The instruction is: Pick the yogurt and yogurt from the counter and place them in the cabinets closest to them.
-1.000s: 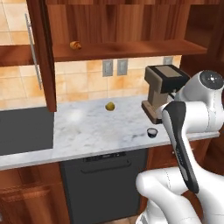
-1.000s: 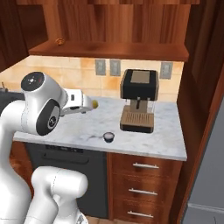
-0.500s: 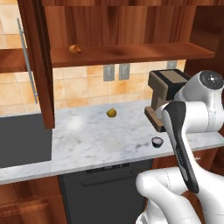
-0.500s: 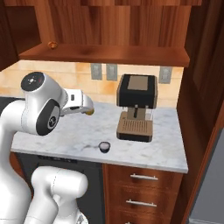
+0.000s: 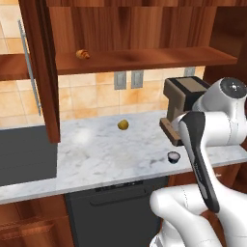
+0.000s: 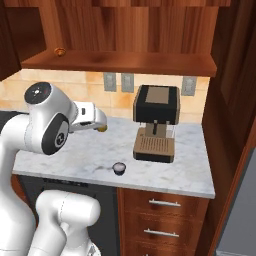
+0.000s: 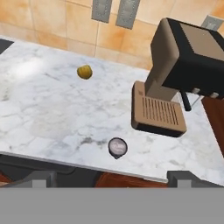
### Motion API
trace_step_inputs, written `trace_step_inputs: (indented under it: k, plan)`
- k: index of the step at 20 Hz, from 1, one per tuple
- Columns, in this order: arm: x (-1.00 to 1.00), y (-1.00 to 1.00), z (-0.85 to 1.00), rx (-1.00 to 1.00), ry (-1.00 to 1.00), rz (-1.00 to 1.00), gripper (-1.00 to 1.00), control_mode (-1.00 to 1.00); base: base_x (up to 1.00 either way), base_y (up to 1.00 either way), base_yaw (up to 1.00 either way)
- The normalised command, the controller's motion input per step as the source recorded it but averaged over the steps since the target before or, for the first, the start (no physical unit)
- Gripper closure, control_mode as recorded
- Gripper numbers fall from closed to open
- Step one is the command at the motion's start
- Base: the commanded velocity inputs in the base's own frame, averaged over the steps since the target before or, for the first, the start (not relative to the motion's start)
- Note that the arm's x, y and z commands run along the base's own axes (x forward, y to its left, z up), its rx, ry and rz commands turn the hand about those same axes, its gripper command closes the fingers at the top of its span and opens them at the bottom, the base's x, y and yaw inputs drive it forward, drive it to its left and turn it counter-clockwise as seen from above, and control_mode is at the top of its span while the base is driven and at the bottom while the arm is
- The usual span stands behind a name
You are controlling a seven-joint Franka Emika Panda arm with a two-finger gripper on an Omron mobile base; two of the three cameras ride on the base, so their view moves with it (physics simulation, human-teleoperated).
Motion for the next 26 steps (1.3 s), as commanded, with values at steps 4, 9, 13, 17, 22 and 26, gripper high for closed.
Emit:
trace_step_inputs:
  k: [4, 9, 13, 17, 22, 26]
  plan:
    - [0.00, -0.17, -0.27, -0.01, 0.00, 0.04, -1.00, -1.00, 0.00, 0.00, 0.00]
    - [0.03, -0.10, -0.28, 0.00, 0.04, 0.00, -1.00, -1.00, 0.00, 0.00, 0.00]
    - [0.02, -0.11, -0.33, 0.00, 0.08, 0.00, -1.00, -1.00, 0.00, 0.00, 0.00]
    - [0.03, -0.08, -0.46, 0.00, 0.14, 0.00, -1.00, -1.00, 0.00, 0.00, 0.00]
    - [0.07, -0.05, -0.44, 0.00, 0.15, 0.00, -1.00, -1.00, 0.00, 0.00, 0.00]
    - [0.24, 0.00, -0.40, 0.02, 0.18, 0.00, -1.00, -1.00, 0.00, 0.00, 0.00]
